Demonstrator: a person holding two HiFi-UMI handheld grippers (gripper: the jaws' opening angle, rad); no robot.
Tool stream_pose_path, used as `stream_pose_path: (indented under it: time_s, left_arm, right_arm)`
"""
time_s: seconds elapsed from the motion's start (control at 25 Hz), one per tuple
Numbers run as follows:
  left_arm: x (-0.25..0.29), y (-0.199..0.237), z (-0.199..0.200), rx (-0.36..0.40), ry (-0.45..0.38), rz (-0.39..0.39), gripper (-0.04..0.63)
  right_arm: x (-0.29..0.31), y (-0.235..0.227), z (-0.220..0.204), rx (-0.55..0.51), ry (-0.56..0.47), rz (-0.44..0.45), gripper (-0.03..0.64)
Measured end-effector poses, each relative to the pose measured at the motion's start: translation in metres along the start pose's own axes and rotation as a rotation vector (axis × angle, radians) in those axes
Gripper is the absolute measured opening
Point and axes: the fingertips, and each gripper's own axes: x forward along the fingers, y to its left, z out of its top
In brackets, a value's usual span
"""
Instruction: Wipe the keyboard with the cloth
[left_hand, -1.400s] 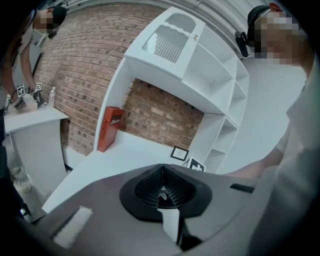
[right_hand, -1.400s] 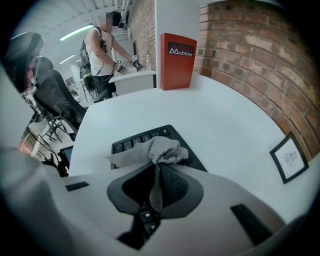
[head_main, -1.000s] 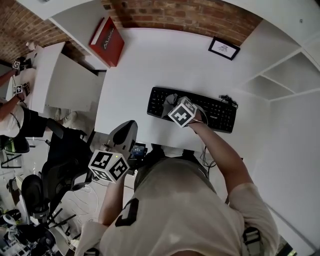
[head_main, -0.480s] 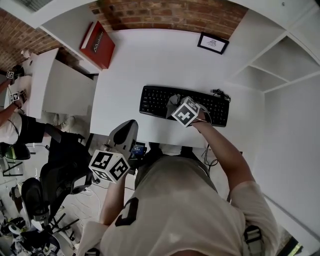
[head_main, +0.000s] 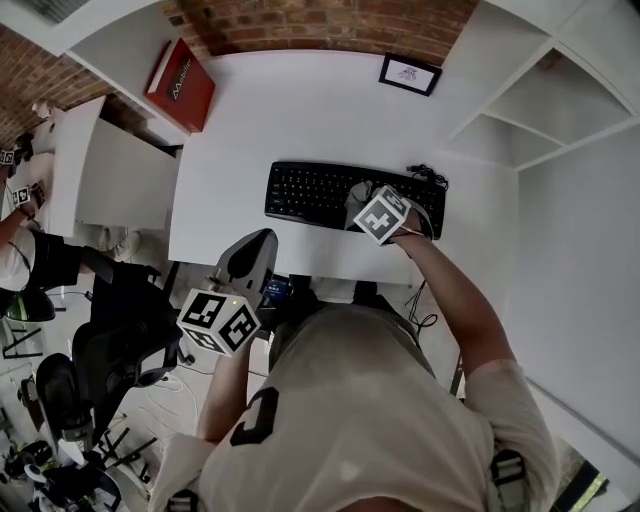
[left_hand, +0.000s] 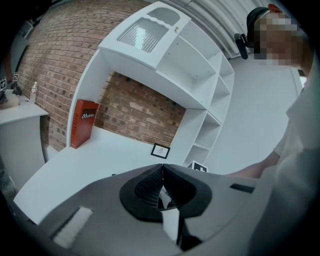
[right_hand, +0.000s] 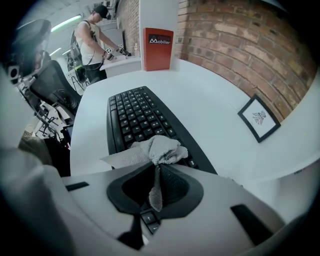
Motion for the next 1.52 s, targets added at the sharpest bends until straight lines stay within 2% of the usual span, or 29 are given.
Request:
stream_pose_path:
  time_s: [0.24, 0.44, 0.72, 1.04, 1.32, 1.52]
  left_arm:
    - [0.012, -0.016, -0.001, 0.011, -0.004, -0.027, 0.005]
    - [0.014, -0.025, -0.007, 0.010, -0.002, -0.028, 0.005]
    - [0.018, -0.038, -0.014, 0.032, 0.007, -0.018, 0.005]
    - [0.038, -0.069, -0.019, 0.055, 0.021, -0.058, 0.005]
    - [0.036, -0.086, -0.026, 0.065, 0.032, -0.048, 0.005]
    - [0.031, -0.090, -0.023, 0.077, 0.028, -0.004, 0.005]
  right_arm:
    - [-0.011, -0.018, -0.029, 0.007, 0.034, -0.021, 0.026]
    - [-0.018, -0.030, -0.048, 0.064, 0.034, -0.009, 0.026]
    - [-0.027, -0.040, -0.078, 0.050, 0.062, -0.013, 0.026]
    - [-0.042, -0.054, -0.109, 0.088, 0.055, -0.028, 0.026]
    - [-0.050, -0.069, -0.142, 0.178, 0.060, -0.032, 0.026]
    - [-0.058, -0.086, -0.163, 0.224, 0.048, -0.048, 0.026]
